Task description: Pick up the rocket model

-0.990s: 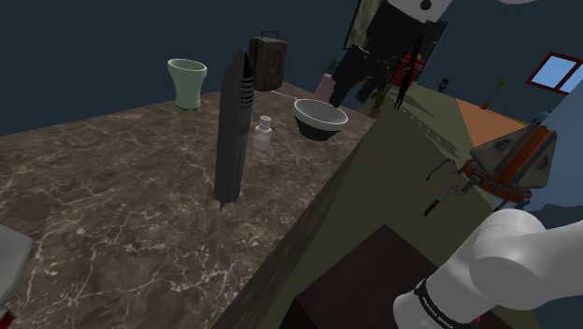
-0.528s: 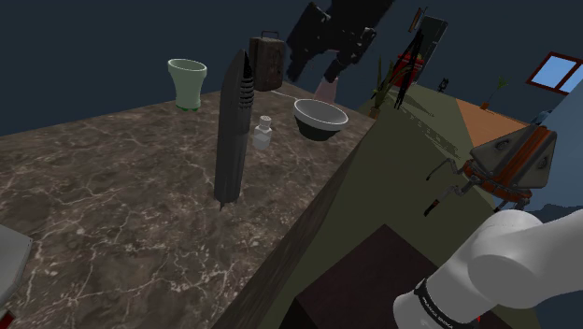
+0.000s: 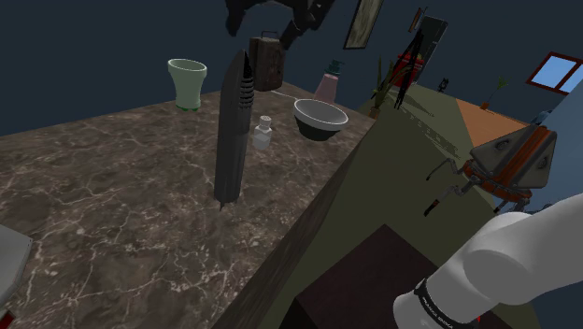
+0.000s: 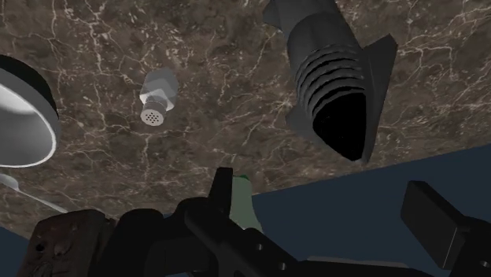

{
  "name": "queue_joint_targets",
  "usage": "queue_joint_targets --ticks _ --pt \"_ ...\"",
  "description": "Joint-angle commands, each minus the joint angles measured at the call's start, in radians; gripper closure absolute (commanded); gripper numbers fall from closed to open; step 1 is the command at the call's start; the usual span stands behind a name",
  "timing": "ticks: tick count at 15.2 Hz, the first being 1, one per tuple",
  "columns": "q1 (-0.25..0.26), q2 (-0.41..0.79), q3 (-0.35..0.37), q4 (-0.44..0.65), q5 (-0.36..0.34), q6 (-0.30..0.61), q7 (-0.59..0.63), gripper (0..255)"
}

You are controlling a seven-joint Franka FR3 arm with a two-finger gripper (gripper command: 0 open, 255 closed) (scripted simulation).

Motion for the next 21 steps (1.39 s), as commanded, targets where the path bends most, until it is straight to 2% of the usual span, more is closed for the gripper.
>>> queue_joint_targets --ticks 1,10,11,21 --pt "-0.021 0.051 0.063 0.066 -0.052 0.006 0.073 0" --pt "-0.006 0.012 0.051 -0.070 -0.030 0.109 0.076 0" --pt "-0.007 0.013 0.051 -0.067 -0.031 0.108 0.075 255" --pt "-0.008 0.016 0.052 -0.053 -0.032 0.096 0.075 255"
